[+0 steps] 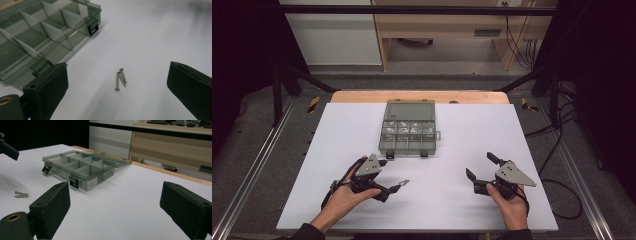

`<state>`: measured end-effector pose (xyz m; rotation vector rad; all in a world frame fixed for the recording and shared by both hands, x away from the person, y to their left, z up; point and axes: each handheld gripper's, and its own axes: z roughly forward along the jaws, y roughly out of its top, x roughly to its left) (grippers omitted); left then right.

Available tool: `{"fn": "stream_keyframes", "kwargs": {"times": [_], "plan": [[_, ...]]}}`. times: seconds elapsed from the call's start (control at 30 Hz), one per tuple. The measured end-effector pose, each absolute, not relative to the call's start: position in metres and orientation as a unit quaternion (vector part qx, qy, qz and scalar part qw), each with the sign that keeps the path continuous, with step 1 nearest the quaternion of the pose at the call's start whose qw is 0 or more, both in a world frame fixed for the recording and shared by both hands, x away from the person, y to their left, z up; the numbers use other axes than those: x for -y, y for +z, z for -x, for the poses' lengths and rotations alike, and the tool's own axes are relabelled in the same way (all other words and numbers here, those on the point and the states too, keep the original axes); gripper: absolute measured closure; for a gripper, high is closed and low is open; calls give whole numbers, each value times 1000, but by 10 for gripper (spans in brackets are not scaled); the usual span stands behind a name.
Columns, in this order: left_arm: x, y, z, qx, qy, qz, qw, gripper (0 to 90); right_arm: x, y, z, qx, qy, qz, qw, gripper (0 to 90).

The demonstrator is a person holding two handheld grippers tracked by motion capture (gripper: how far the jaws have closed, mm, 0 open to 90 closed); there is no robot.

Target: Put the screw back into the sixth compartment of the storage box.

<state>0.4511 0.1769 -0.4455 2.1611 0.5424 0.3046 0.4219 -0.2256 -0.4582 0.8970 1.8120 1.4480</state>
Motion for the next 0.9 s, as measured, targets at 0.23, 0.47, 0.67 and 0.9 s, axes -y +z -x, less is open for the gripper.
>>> {"fn": "stream_keyframes", "kwargs": {"times": [0.23,0.47,0.67,0.9], "plan": [[-153,-443,-455,-186,107,-902,376,54,228,-458,-422,-689,547,-345,326,92],[-139,-437,-452,-178,108,-902,377,69,228,-457,-421,-689,546,-345,329,93],[-131,-431,-463,-172,92,-920,339,104,227,-457,-421,-691,544,-343,330,92],[-128,-426,-473,-182,80,-924,327,173,229,-457,-421,-690,543,-347,330,92]]}}
